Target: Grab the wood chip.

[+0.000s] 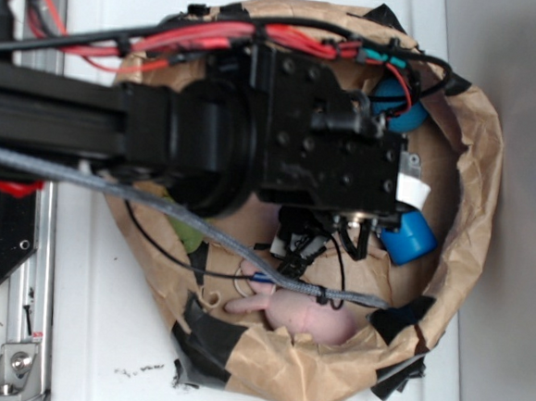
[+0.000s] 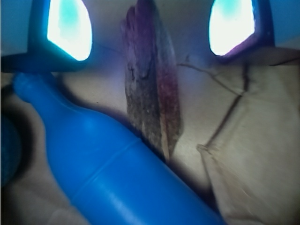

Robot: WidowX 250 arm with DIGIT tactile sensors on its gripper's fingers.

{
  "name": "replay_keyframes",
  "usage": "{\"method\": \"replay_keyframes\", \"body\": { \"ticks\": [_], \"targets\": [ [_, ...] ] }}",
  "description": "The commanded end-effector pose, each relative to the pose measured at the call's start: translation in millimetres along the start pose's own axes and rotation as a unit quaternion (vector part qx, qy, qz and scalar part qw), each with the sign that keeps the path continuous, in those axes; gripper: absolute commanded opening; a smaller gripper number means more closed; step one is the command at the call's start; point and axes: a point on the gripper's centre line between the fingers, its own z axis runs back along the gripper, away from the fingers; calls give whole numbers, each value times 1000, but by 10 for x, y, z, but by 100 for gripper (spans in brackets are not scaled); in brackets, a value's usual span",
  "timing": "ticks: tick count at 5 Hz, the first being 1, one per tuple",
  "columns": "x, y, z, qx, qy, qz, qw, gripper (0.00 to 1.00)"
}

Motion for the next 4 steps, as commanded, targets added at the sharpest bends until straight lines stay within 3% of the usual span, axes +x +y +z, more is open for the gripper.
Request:
{"method": "replay_keyframes", "body": {
  "ticks": [1,4],
  "targets": [
    [-57,89,-158,23,26,-15,999,100],
    [-150,426,-45,40,37,3,998,100]
  ]
}}
